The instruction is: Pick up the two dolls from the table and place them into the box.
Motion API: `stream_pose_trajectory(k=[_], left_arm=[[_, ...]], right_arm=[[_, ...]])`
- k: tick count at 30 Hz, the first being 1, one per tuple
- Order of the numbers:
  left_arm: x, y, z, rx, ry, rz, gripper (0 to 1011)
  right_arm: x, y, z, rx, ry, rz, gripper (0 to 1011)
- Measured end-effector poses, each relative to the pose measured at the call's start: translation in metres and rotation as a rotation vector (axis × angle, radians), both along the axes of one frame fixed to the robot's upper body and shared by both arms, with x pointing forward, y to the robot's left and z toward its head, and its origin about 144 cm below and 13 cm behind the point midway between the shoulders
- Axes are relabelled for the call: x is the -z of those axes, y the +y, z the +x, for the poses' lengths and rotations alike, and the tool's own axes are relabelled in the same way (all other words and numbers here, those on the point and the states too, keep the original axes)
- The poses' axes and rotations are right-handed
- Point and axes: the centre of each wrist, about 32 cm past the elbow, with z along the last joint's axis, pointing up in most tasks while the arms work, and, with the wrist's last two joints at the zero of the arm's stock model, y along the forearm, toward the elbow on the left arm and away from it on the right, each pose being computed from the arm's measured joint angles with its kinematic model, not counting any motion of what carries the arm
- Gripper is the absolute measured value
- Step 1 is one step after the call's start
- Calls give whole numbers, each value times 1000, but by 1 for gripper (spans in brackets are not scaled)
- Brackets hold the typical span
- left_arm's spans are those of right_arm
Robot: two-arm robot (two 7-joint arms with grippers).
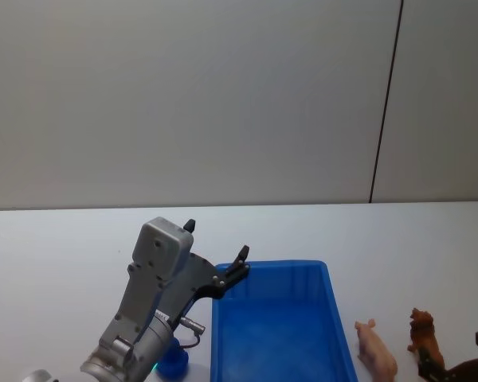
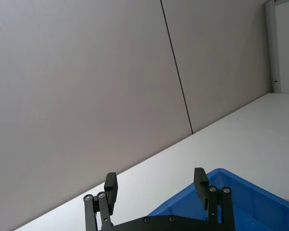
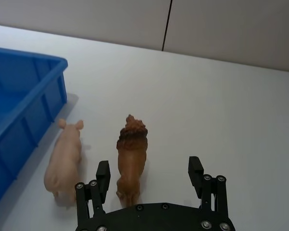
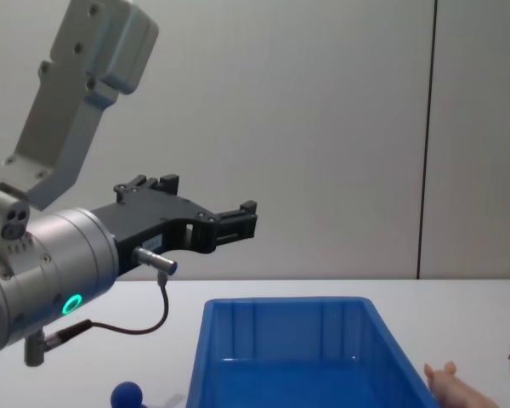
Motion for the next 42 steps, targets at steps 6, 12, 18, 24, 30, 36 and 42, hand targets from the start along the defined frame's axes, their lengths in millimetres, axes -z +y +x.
stream_pose_trajectory(k=[6, 12, 18, 24, 30, 36, 42], left_arm=[[0, 0, 0, 0, 0, 0, 1001], [0, 0, 0, 0, 0, 0, 1001], [0, 0, 0, 0, 0, 0, 1001], [0, 0, 0, 0, 0, 0, 1001], [0, 0, 0, 0, 0, 0, 1001], [0, 0, 0, 0, 0, 0, 1001], [0, 0, 0, 0, 0, 0, 1001]], right_arm=[[10, -2, 1, -1, 27, -7, 1001], [20, -4, 4, -10, 41, -12, 903], [26, -4, 5, -17, 40, -15, 729], [31, -4, 5, -25, 32, -16, 533], [34, -4, 5, -33, 14, -13, 343], [32, -2, 6, -43, -19, -6, 297], [21, 3, 6, -63, -78, 4, 297]])
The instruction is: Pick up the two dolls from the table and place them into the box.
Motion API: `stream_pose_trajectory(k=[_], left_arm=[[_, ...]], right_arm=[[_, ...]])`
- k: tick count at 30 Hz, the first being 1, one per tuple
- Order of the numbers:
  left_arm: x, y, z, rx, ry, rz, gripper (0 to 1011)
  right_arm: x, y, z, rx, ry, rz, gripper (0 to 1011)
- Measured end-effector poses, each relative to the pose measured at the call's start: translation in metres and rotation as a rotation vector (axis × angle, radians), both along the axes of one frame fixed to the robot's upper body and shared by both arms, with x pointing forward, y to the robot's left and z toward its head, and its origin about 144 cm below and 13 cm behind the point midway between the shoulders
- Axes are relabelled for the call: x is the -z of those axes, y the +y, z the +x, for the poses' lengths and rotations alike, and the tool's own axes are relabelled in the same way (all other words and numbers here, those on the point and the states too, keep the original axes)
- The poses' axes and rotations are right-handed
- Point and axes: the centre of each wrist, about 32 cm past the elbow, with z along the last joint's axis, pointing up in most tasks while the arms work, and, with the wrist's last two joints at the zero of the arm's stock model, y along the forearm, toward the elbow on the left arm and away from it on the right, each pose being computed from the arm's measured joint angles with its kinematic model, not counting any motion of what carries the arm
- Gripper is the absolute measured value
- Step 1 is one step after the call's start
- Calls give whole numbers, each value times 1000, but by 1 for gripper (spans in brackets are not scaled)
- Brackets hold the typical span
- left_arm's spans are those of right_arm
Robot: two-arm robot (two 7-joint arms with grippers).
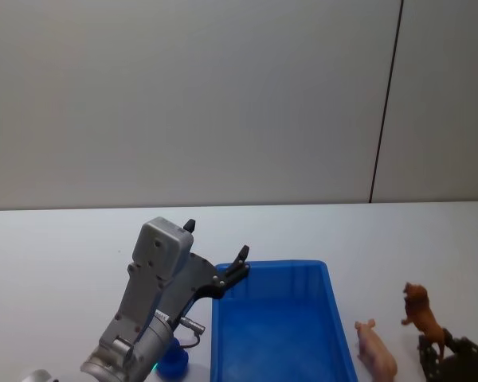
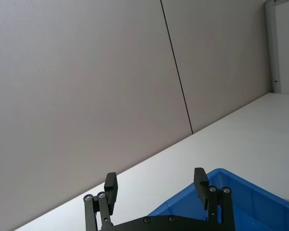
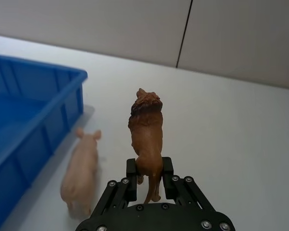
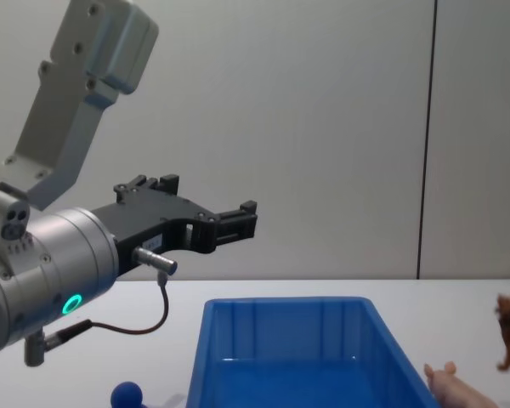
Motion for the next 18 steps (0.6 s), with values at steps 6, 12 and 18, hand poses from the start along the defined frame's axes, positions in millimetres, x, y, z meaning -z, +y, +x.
stream_pose_trajectory(k=[6, 12, 18], left_arm=[[0, 0, 0, 0, 0, 0, 1001], [0, 0, 0, 0, 0, 0, 1001], [0, 0, 0, 0, 0, 0, 1001]], right_arm=[[-15, 9, 2, -45, -61, 22, 297], [-25, 17, 7, -101, -93, 45, 297], [-35, 31, 15, -188, -109, 78, 297]])
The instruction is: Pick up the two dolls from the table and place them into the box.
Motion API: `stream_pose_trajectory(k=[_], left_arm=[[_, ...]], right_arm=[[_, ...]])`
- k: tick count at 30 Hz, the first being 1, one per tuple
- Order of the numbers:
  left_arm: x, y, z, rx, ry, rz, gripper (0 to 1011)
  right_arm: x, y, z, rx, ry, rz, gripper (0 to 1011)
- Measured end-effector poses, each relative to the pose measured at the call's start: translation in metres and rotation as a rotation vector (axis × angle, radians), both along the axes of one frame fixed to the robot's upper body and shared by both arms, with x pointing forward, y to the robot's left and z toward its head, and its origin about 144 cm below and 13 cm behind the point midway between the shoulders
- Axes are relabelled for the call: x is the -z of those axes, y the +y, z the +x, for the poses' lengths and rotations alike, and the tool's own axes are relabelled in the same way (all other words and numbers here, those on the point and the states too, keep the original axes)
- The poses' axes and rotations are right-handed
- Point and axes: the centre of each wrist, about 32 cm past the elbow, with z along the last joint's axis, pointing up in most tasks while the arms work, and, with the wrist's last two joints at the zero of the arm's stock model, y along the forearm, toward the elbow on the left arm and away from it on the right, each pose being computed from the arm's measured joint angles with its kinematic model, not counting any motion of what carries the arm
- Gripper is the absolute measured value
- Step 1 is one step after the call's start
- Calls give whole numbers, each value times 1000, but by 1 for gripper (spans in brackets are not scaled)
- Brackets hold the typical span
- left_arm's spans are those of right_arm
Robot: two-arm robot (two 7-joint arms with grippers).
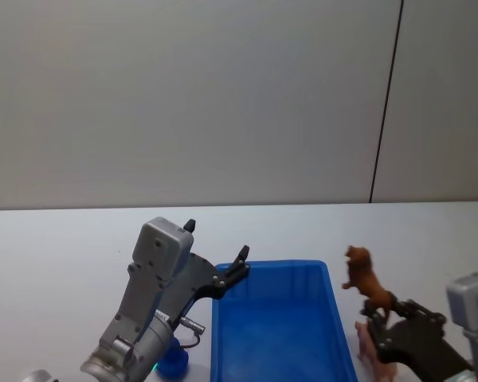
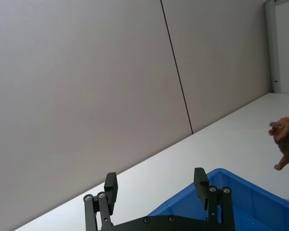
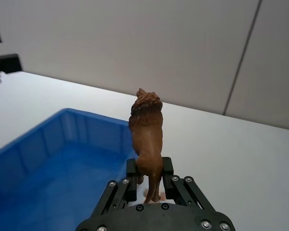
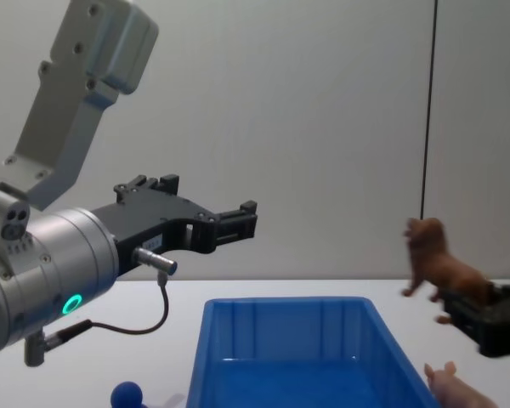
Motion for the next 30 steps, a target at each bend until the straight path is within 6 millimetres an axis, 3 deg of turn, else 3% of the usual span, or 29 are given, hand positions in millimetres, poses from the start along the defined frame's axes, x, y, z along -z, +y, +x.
stream_pose_trajectory(k=[15, 30], left_arm=[[0, 0, 0, 0, 0, 0, 1001], [0, 0, 0, 0, 0, 0, 1001]], right_arm=[[-5, 30, 24, -152, 53, 28, 331], [-5, 42, 39, -172, 76, 30, 824]])
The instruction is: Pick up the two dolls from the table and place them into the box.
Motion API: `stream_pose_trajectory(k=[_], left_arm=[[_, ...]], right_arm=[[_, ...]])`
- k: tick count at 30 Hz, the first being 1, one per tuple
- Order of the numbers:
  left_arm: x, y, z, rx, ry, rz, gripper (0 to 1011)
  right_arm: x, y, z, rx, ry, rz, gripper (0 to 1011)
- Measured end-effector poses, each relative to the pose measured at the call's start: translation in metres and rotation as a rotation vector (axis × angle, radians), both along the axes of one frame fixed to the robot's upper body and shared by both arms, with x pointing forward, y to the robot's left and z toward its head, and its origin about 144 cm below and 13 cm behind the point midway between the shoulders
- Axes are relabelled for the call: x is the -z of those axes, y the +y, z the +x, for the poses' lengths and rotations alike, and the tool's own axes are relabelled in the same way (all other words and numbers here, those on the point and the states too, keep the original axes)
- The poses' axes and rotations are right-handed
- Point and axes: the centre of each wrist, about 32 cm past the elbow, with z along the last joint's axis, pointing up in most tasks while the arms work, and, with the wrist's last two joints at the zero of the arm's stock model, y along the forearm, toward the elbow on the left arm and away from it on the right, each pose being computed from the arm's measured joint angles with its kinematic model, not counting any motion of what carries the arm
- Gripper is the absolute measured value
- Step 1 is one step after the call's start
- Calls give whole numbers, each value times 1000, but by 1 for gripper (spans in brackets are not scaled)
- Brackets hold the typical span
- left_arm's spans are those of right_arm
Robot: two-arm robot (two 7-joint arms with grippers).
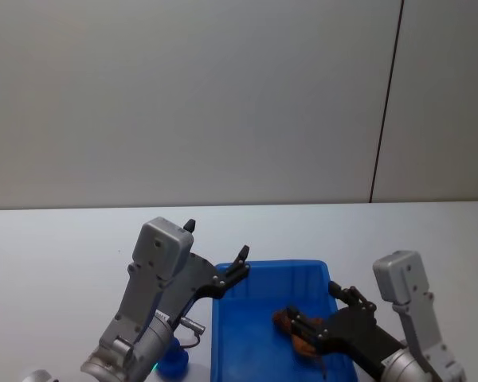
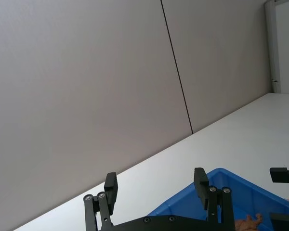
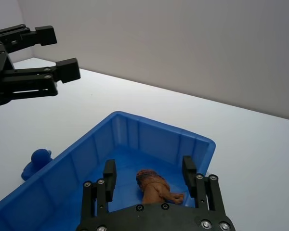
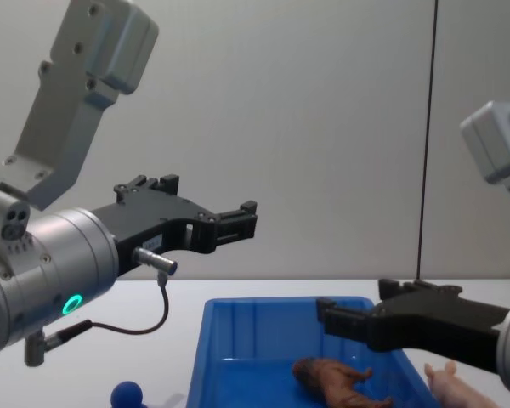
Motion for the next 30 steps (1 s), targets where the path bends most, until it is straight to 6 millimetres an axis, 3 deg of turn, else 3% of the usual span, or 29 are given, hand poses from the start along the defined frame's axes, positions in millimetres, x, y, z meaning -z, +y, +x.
stream_pose_trajectory(k=[8, 30], left_arm=[[0, 0, 0, 0, 0, 0, 1001], [0, 0, 0, 0, 0, 0, 1001]], right_arm=[[-2, -4, -4, 52, -12, -6, 1001], [-1, -39, -42, 235, -7, -72, 1001]])
